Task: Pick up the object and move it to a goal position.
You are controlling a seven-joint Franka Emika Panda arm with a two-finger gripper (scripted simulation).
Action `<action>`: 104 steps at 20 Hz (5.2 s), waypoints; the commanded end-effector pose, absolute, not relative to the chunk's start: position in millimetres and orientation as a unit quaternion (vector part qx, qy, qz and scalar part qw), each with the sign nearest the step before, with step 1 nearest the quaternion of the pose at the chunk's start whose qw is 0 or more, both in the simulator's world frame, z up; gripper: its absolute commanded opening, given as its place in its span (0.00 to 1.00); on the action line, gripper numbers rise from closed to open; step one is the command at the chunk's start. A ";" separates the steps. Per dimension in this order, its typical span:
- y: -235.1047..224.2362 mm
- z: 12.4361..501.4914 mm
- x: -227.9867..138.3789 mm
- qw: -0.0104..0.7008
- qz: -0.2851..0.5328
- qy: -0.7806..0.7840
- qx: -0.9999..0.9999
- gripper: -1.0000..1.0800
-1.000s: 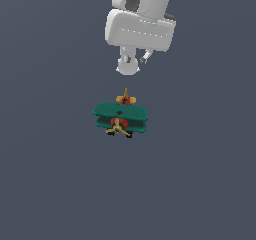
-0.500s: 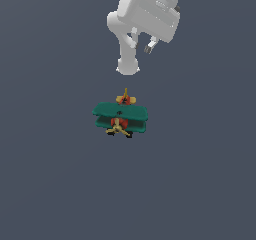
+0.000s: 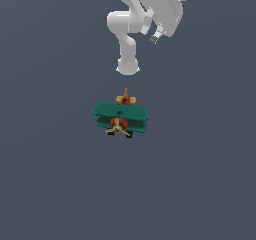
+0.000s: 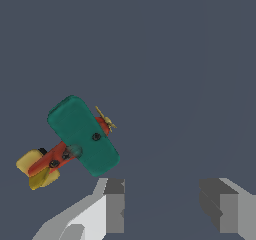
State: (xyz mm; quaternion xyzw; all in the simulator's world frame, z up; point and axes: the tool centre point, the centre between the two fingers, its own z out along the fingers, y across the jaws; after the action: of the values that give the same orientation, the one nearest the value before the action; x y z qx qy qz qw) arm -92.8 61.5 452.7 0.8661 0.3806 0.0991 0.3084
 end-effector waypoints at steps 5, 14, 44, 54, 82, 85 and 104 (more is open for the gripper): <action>76.7 467.1 -97.7 0.373 0.088 0.434 0.815 0.62; 99.7 478.8 -103.8 0.460 0.056 0.499 0.732 0.62; 170.1 435.6 -108.6 0.653 -0.181 0.636 0.369 0.62; 180.1 391.0 -104.7 0.664 -0.289 0.651 0.228 0.62; 130.0 206.9 -105.1 0.507 -0.573 0.618 -0.180 0.62; 117.7 186.0 -108.5 0.477 -0.594 0.610 -0.219 0.62; 78.1 129.5 -123.3 0.385 -0.641 0.581 -0.323 0.62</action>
State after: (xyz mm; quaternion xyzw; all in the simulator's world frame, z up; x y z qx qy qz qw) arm -123.0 78.4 130.1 0.3213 -0.5813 0.6402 -0.3860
